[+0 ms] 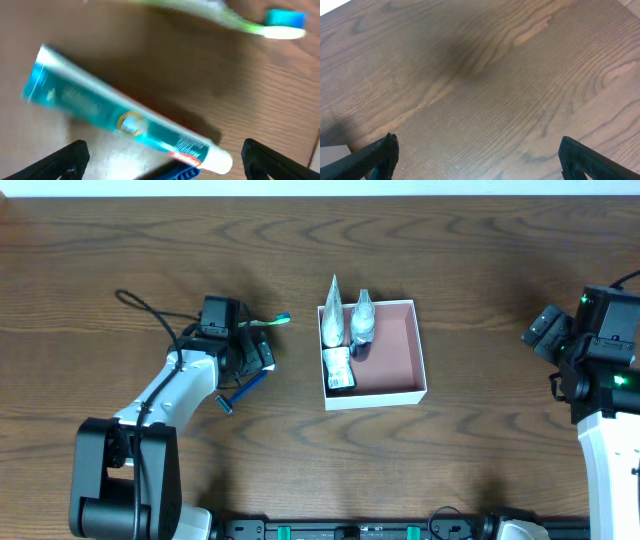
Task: Pack container
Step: 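Reach left gripper down to the teal toothpaste tube, then close left gripper on the toothpaste tube and lift it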
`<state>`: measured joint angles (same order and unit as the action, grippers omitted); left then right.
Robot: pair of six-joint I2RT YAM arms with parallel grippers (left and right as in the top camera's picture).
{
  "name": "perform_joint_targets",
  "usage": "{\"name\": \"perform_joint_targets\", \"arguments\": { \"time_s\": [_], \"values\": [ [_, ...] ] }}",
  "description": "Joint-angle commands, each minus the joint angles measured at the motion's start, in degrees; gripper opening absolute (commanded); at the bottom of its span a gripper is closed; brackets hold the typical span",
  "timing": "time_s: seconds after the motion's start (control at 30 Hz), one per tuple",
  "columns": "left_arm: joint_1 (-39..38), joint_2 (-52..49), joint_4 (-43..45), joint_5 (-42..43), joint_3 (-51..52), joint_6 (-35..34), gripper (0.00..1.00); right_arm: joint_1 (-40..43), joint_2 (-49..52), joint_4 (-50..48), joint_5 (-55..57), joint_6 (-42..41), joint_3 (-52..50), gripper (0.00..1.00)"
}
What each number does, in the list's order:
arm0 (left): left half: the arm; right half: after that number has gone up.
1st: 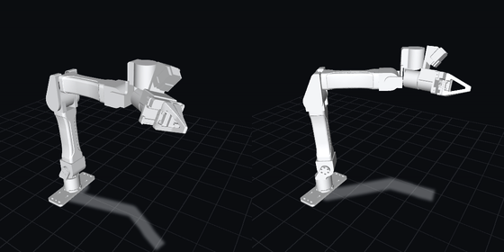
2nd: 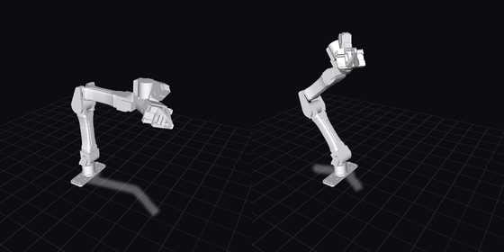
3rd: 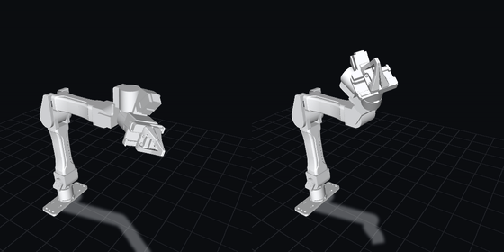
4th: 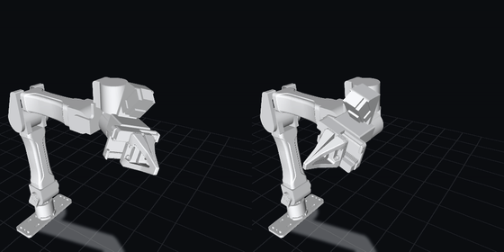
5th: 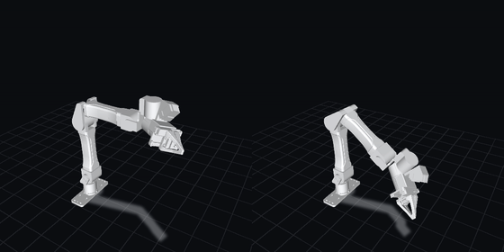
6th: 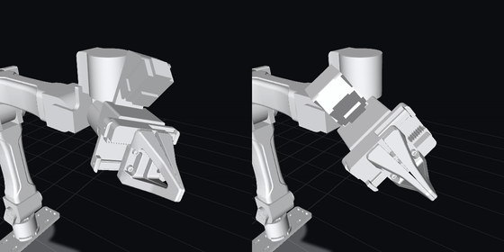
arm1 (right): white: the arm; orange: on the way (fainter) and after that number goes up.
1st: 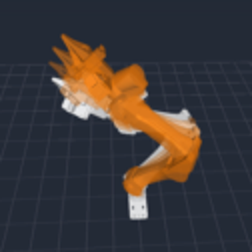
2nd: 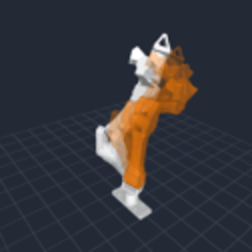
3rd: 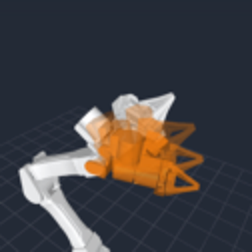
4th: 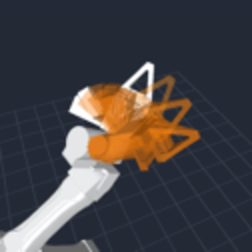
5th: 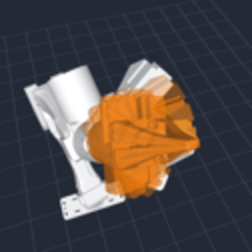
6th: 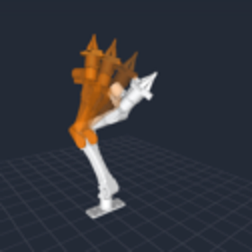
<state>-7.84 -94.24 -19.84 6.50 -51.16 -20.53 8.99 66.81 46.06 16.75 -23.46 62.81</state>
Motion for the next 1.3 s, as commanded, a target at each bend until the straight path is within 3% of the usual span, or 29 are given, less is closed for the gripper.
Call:
{"name": "perform_joint_targets", "arguments": {
  "time_s": [0.0, 0.13, 0.23, 0.4, 0.77, 1.03, 1.17, 1.27],
  "values": [
    [-0.02, 0.66, 2.67, 1.44, -1.36, 15.41, 0.98, 0.48, 0.07, 0.09, 0.81, -0.09, 0.02, 0.99],
    [-0.02, 0.66, 6.14, 1.44, -1.31, 26.05, 0.98, 0.48, 0.07, 0.09, 0.81, -0.09, 0.02, 0.99],
    [-0.02, 0.46, 8.85, 1.44, -1.31, 29.11, 0.98, 0.48, 0.07, 0.09, 0.81, -0.09, 0.02, 0.99],
    [-0.02, -1.25, 9.97, 1.51, -1.31, 29.09, 0.98, 0.48, 0.07, 0.09, 0.81, -0.09, 0.02, 0.99],
    [-0.02, -4.81, 2.56, 2.12, -1.31, 28.79, 0.98, 0.48, 0.07, 0.09, 0.81, -0.09, 0.02, 0.99],
    [-0.02, -4.81, -6.62, 2.1, -1.31, 24.48, 0.98, 0.48, 0.07, 0.09, 0.81, -0.09, 0.02, 0.99],
    [-0.02, -4.79, -7.58, 2.1, -1.33, 24.39, 0.99, 0.48, 0.07, 0.09, 0.81, -0.09, 0.02, 0.99],
    [-0.02, -4.48, -7.61, 2.08, -2.12, 19.76, 0.99, 0.48, 0.07, 0.09, 0.81, -0.09, 0.02, 0.99]
  ]
}}
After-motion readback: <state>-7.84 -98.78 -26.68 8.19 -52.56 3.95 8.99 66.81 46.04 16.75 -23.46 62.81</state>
